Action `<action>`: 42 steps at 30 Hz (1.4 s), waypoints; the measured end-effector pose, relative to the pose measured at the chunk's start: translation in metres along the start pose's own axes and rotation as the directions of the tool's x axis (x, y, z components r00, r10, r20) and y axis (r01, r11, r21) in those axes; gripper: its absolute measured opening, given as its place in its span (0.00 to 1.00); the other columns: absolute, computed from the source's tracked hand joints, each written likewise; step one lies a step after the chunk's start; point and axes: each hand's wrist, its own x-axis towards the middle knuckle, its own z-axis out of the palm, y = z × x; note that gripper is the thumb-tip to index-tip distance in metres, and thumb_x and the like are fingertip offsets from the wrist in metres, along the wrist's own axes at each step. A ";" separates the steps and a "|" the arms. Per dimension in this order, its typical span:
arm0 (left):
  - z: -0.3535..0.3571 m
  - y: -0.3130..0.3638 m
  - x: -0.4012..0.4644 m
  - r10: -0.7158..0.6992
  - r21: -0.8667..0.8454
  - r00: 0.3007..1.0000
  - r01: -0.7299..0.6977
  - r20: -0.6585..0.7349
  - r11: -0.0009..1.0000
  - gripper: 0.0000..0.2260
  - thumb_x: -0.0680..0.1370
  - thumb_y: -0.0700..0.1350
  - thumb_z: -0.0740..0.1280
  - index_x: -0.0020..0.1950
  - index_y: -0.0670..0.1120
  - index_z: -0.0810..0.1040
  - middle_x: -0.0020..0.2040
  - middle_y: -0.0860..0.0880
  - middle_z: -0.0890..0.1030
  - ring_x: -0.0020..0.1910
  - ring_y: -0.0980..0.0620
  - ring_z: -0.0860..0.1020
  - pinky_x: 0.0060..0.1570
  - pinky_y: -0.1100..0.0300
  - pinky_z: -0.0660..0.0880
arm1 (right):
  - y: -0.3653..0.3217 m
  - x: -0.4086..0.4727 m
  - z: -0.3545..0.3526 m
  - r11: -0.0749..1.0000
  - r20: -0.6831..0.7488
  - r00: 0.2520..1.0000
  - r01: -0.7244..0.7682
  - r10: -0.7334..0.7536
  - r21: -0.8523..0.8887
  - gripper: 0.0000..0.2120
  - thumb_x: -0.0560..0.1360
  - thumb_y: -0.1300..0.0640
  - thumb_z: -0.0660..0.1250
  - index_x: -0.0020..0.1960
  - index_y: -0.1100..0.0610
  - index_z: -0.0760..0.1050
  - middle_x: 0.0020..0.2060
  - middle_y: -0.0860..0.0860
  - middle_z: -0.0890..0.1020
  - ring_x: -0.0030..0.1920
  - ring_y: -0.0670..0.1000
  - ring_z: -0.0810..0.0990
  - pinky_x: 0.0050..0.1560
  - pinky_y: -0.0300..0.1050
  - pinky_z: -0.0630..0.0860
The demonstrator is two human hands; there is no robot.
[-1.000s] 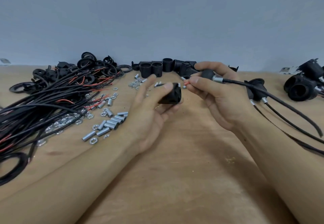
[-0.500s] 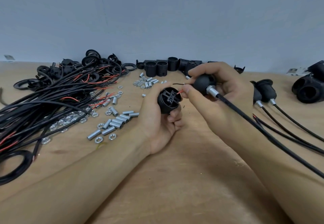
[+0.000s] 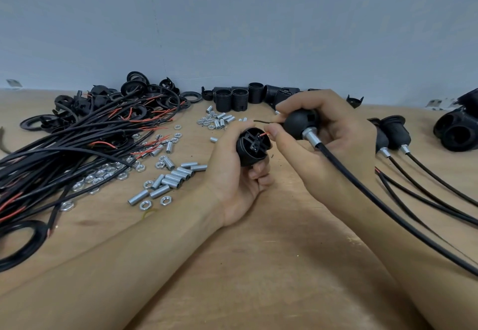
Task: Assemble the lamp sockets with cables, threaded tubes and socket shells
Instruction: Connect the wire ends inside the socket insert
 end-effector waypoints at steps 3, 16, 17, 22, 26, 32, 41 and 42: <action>-0.001 0.001 0.000 0.002 -0.005 1.000 -0.002 0.005 1.000 0.15 0.79 0.52 0.60 0.35 0.46 0.71 0.24 0.49 0.61 0.26 0.53 0.56 0.32 0.57 0.56 | -0.001 0.001 0.000 0.994 0.029 0.996 0.084 -0.082 -0.073 0.12 0.71 0.67 0.74 0.48 0.55 0.77 0.42 0.44 0.80 0.41 0.41 0.79 0.44 0.32 0.74; -0.001 0.001 0.000 -0.010 -0.006 1.000 0.010 0.012 1.000 0.19 0.78 0.54 0.61 0.30 0.48 0.74 0.23 0.50 0.62 0.26 0.53 0.56 0.32 0.57 0.56 | 0.001 0.001 -0.003 0.992 0.022 0.994 0.110 -0.108 -0.062 0.12 0.71 0.68 0.74 0.48 0.55 0.77 0.43 0.46 0.81 0.41 0.44 0.79 0.43 0.38 0.77; -0.001 0.001 0.000 -0.009 -0.009 1.000 0.009 0.011 1.000 0.19 0.78 0.54 0.61 0.30 0.48 0.74 0.23 0.50 0.62 0.25 0.53 0.56 0.31 0.57 0.56 | 0.002 0.001 -0.003 0.992 0.023 0.993 0.113 -0.112 -0.064 0.11 0.71 0.68 0.74 0.48 0.56 0.77 0.43 0.46 0.81 0.41 0.44 0.79 0.43 0.39 0.77; -0.001 0.001 0.000 -0.016 -0.008 1.000 0.016 0.006 1.000 0.16 0.78 0.55 0.62 0.34 0.48 0.72 0.24 0.50 0.62 0.25 0.53 0.56 0.30 0.58 0.57 | 0.000 0.000 -0.003 0.986 0.030 0.991 0.136 -0.134 -0.092 0.09 0.72 0.68 0.74 0.48 0.58 0.78 0.43 0.48 0.81 0.43 0.44 0.80 0.44 0.39 0.78; -0.001 0.002 0.000 -0.019 -0.009 1.000 0.019 -0.004 1.000 0.15 0.79 0.55 0.61 0.37 0.47 0.71 0.25 0.50 0.62 0.26 0.53 0.56 0.30 0.58 0.57 | 0.000 0.002 -0.003 0.976 0.076 0.982 0.179 -0.171 -0.127 0.08 0.72 0.68 0.73 0.48 0.60 0.78 0.42 0.44 0.79 0.43 0.40 0.78 0.44 0.35 0.75; 0.001 0.001 0.000 -0.012 0.036 1.000 0.012 -0.002 0.999 0.14 0.80 0.53 0.60 0.39 0.46 0.69 0.24 0.51 0.64 0.26 0.53 0.57 0.31 0.58 0.56 | -0.002 0.004 -0.001 0.987 0.101 0.988 0.130 -0.120 -0.091 0.05 0.74 0.69 0.71 0.49 0.64 0.79 0.40 0.44 0.81 0.42 0.43 0.80 0.44 0.38 0.77; 0.002 0.002 -0.002 -0.009 0.036 1.000 0.009 -0.004 0.999 0.14 0.80 0.52 0.61 0.38 0.47 0.70 0.26 0.51 0.67 0.24 0.55 0.60 0.30 0.59 0.56 | 0.007 0.001 -0.003 0.952 0.037 0.968 0.250 -0.247 -0.176 0.08 0.73 0.69 0.73 0.49 0.59 0.78 0.44 0.45 0.79 0.45 0.41 0.79 0.48 0.37 0.75; 0.002 0.003 -0.002 -0.011 0.036 1.000 0.011 -0.005 0.999 0.14 0.80 0.52 0.61 0.38 0.47 0.70 0.26 0.51 0.67 0.24 0.55 0.60 0.29 0.59 0.57 | 0.007 0.001 -0.003 0.953 0.033 0.969 0.247 -0.245 -0.175 0.09 0.73 0.69 0.73 0.49 0.59 0.78 0.44 0.45 0.79 0.45 0.41 0.79 0.47 0.37 0.75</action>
